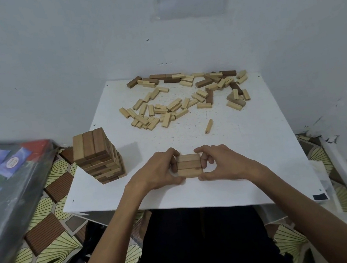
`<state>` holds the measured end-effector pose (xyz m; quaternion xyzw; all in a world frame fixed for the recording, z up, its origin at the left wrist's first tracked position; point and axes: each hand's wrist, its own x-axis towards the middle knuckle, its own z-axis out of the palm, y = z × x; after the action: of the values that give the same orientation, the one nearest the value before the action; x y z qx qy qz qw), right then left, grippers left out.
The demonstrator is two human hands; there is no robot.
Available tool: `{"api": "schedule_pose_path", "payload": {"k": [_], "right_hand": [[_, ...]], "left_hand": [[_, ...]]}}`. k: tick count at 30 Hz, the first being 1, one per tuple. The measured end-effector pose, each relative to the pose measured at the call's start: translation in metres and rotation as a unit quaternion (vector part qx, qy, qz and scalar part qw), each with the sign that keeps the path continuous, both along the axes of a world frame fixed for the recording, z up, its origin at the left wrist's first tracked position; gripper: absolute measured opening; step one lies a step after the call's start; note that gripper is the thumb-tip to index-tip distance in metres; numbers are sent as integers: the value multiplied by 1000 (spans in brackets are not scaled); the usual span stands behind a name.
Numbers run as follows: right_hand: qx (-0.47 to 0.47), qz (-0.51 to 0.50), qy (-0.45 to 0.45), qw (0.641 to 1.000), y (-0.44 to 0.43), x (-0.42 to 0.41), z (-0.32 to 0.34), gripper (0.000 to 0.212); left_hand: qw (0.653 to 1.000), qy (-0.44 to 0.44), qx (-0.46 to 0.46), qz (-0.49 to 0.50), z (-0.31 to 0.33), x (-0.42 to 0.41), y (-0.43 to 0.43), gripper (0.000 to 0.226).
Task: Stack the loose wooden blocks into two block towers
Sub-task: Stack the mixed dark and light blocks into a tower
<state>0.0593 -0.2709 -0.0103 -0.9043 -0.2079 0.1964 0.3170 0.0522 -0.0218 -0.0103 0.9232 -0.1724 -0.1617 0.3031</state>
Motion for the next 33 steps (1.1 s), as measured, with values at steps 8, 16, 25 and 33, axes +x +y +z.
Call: {"api": "schedule_pose_path", "payload": {"k": [8, 16, 25, 33], "right_hand": [[7, -2, -6, 1000, 1, 0, 1, 68], [3, -12, -15, 1000, 2, -3, 0, 65], [14, -20, 2, 1000, 0, -2, -3, 65], [9, -10, -47, 999, -1, -5, -6, 66]], "left_hand": [[1000, 10, 8, -20, 2, 4, -2, 61], [1000, 5, -8, -10, 0, -2, 0, 73], [1000, -3, -28, 5, -4, -2, 1, 62], [995, -94, 35, -10, -6, 3, 4, 67]]}}
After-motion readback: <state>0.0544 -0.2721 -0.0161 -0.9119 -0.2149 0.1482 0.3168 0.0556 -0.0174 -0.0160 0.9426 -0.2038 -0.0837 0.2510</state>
